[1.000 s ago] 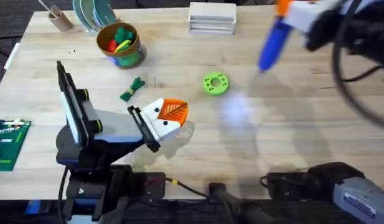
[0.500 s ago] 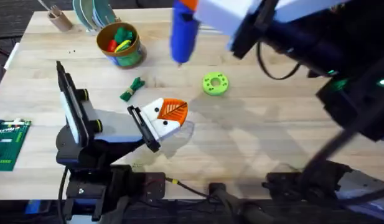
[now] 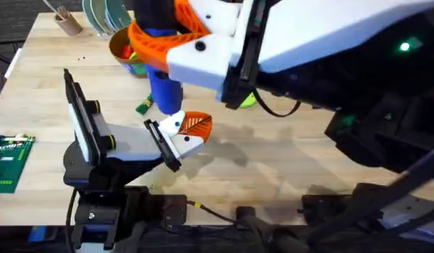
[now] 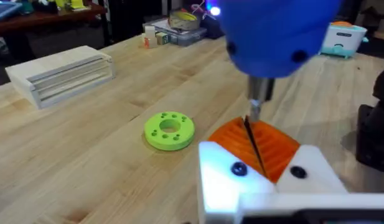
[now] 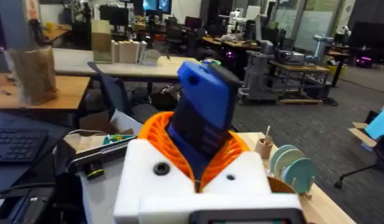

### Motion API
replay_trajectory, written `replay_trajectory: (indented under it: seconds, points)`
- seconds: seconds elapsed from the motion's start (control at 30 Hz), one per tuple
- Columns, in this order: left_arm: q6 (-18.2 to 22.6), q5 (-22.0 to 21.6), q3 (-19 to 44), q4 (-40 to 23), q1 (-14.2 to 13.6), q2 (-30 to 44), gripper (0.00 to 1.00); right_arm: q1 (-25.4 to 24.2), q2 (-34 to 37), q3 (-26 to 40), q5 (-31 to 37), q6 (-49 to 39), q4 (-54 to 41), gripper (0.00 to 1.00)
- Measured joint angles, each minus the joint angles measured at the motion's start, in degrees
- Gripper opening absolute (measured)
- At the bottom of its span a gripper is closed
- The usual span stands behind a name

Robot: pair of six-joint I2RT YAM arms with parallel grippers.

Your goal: Pick up the gripper from the table and insert it into the empty holder that is missing its gripper. Then pick up a screw, insert it into the mounting hole, and use the screwdriver to tighten it. Finally, clean up the table by picking up the vegetable and placing it into the bucket.

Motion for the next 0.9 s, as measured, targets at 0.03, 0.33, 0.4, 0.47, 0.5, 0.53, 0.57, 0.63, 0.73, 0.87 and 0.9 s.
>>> replay_trajectory:
  seconds: [0.03, 0.33, 0.4, 0.47, 0.5, 0.53, 0.57, 0.63, 0.73, 0.87, 0.9]
  points:
    - [0.0, 0.0, 0.0, 0.0, 0.0, 0.0, 0.008, 0.2, 0.0, 0.0, 0.0, 0.0, 0.0, 0.029]
    - [0.0, 0.0, 0.0, 0.0, 0.0, 0.0, 0.008, 0.4, 1.8, 0.0, -0.1, -0.2, -0.9, 0.029]
    - [0.0, 0.0, 0.0, 0.0, 0.0, 0.0, 0.008, 0.4, 1.8, 0.0, -0.1, -0.3, -1.4, 0.029]
    - [0.0, 0.0, 0.0, 0.0, 0.0, 0.0, 0.008, 0.4, 1.8, 0.0, -0.2, -0.3, -2.6, 0.029]
    - [0.0, 0.0, 0.0, 0.0, 0.0, 0.0, 0.008, 0.4, 1.8, 0.0, -0.2, -0.3, -3.2, 0.029]
    - [0.0, 0.0, 0.0, 0.0, 0.0, 0.0, 0.008, 0.4, 1.8, 0.0, -0.2, -0.3, -3.6, 0.029]
    - [0.0, 0.0, 0.0, 0.0, 0.0, 0.0, 0.008, 0.4, 1.8, 0.0, -0.2, -0.3, -3.8, 0.029]
    - [0.0, 0.0, 0.0, 0.0, 0.0, 0.0, 0.008, 0.4, 1.8, 0.0, -0.2, -0.3, -3.8, 0.029]
    - [0.0, 0.0, 0.0, 0.0, 0.0, 0.0, 0.008, 0.4, 1.8, 0.0, -0.2, -0.3, -4.0, 0.029]
    - [0.0, 0.0, 0.0, 0.0, 0.0, 0.0, 0.008, 0.4, 2.0, 0.0, -0.2, -0.3, -3.6, 0.029]
    - [0.0, 0.0, 0.0, 0.0, 0.0, 0.0, 0.008, 0.4, 2.4, 0.0, -0.2, -0.3, -3.1, 0.029]
